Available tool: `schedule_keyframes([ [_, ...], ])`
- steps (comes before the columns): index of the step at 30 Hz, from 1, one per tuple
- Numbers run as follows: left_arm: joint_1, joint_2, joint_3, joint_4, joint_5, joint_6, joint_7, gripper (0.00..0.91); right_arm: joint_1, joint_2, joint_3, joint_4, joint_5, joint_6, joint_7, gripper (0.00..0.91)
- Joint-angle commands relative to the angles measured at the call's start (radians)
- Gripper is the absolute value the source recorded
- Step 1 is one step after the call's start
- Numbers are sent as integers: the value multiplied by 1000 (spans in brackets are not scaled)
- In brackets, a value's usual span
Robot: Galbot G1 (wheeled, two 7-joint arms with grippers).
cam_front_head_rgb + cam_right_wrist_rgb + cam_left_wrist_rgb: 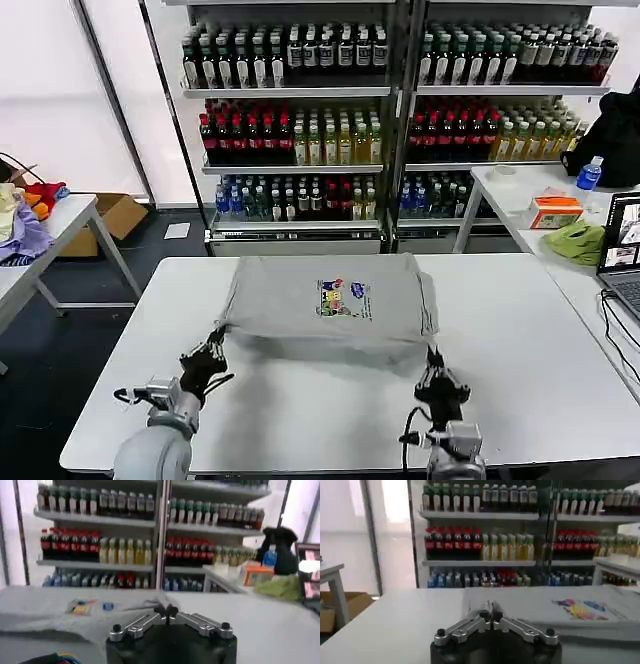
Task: Fold and organize the clothes.
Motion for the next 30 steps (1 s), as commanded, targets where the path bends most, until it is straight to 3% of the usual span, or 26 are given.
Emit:
schedule_keyframes([
  [1,-291,31,63,299,-55,-22,-12,0,270,-2,-3,-225,-5,14,-17,0],
  [8,-439,23,104,473,-69,-16,-12,0,485,8,-55,-443,27,12,-31,0],
  [19,-479,26,140,572,-39,53,-19,0,537,64,-79,-625,22,-24,-70,0],
  [20,-478,26,142,576,-35,55,-19,625,536,67,-82,-632,18,-31,-69,0],
  [21,-478,24,141,575,-36,58,-20,907,533,70,-85,-633,17,-45,-64,0],
  [22,-476,25,141,571,-37,61,-19,907,529,71,-88,-630,15,-57,-66,0],
  [23,-473,26,142,567,-36,66,-18,907,524,71,-94,-622,12,-62,-67,907],
  [27,-456,27,145,506,-38,103,-27,907,512,85,-94,-609,14,-76,-47,907],
  [30,-439,28,142,457,-38,128,-48,907,513,100,-91,-602,66,-84,1,907],
])
